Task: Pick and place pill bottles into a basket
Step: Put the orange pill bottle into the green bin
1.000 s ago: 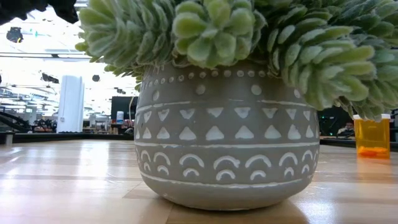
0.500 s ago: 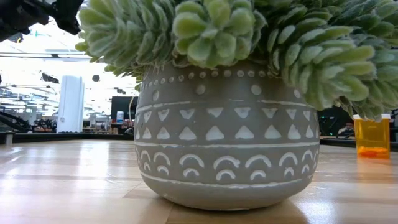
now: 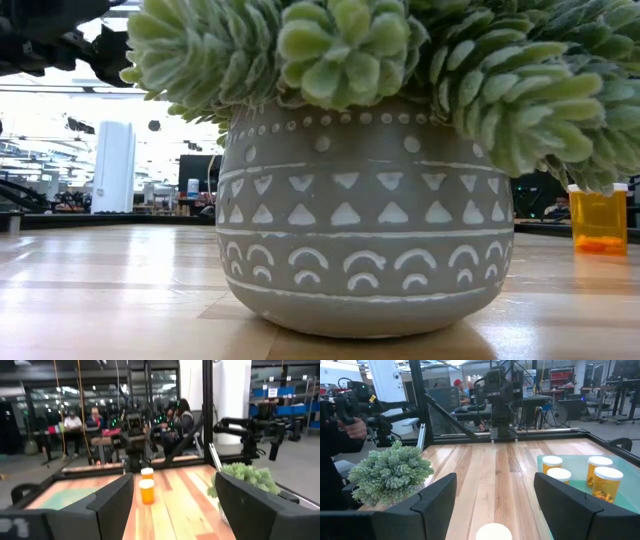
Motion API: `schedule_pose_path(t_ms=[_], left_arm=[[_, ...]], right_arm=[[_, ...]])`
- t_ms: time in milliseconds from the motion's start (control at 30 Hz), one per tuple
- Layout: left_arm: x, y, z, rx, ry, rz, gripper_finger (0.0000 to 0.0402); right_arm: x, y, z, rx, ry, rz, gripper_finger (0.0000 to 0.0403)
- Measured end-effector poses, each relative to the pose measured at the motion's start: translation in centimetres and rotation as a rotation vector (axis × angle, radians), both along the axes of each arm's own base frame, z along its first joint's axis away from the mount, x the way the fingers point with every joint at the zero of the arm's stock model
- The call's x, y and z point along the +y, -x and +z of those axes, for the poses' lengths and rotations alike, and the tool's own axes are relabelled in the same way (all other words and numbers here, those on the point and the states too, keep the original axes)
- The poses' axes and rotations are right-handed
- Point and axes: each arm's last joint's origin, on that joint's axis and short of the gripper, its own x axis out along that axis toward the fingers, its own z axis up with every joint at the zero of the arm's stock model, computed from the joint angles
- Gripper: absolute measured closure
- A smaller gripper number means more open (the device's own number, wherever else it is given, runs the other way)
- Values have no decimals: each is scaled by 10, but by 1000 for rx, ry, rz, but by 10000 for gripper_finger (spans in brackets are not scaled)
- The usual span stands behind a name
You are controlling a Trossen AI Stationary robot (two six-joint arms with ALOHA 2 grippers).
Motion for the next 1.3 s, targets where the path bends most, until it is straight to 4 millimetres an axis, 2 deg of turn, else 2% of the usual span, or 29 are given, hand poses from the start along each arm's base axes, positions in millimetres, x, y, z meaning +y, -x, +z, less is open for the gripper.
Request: schedule_pose_path(t_ms=[233, 567, 800, 1300], left_arm=[[0, 0, -2, 35, 20, -6, 132], [-1, 0, 0, -83, 19, -28, 132], [-1, 0, -1, -92, 13, -24, 132], [-1, -4, -21, 127, 26, -20, 132]], right_arm=[[0, 0, 0, 0, 0, 0, 143], [0, 0, 0, 0, 0, 0, 143], [0, 0, 0, 0, 0, 0, 143], [0, 0, 0, 0, 0, 0, 143]])
